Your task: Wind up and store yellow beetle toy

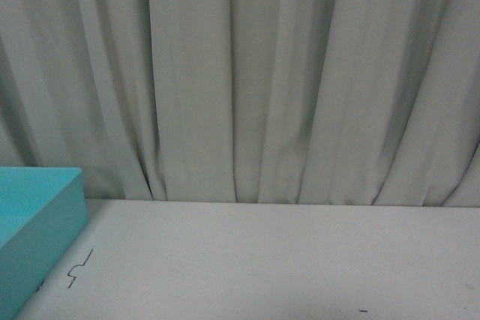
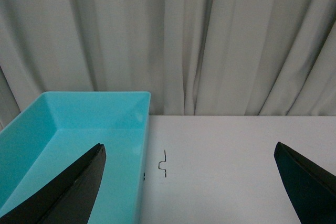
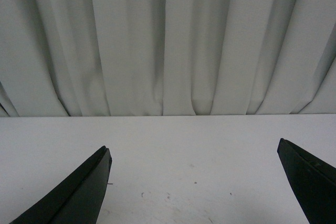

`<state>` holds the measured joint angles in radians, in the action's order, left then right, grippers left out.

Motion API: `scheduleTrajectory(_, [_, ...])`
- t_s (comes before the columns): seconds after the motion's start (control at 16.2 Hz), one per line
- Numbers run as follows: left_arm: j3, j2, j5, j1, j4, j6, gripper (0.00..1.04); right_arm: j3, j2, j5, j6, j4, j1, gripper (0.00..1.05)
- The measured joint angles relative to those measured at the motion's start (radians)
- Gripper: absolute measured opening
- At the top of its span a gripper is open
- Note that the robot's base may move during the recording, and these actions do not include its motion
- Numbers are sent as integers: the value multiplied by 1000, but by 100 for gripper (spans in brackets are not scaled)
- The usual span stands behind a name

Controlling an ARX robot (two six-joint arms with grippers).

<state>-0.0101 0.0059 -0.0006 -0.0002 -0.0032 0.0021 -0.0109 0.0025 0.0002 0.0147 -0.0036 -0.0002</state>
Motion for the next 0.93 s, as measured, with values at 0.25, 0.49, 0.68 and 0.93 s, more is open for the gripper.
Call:
scheduleTrajectory(0.25, [-211, 371, -63, 87, -329, -384, 98, 0, 0, 0, 0, 0, 0, 98])
scheduleTrajectory(0.49, [-358, 838, 182, 206, -69, -270, 98, 0, 0, 0, 0, 0, 0, 98])
scheduleTrajectory(0.68, [-438, 940, 290, 198, -113, -43, 98, 0, 0, 1, 0, -1, 0, 98])
scheduleTrajectory(0.93, [-496, 1020, 360, 193, -274, 352, 98, 0, 0, 0, 0, 0, 0, 98])
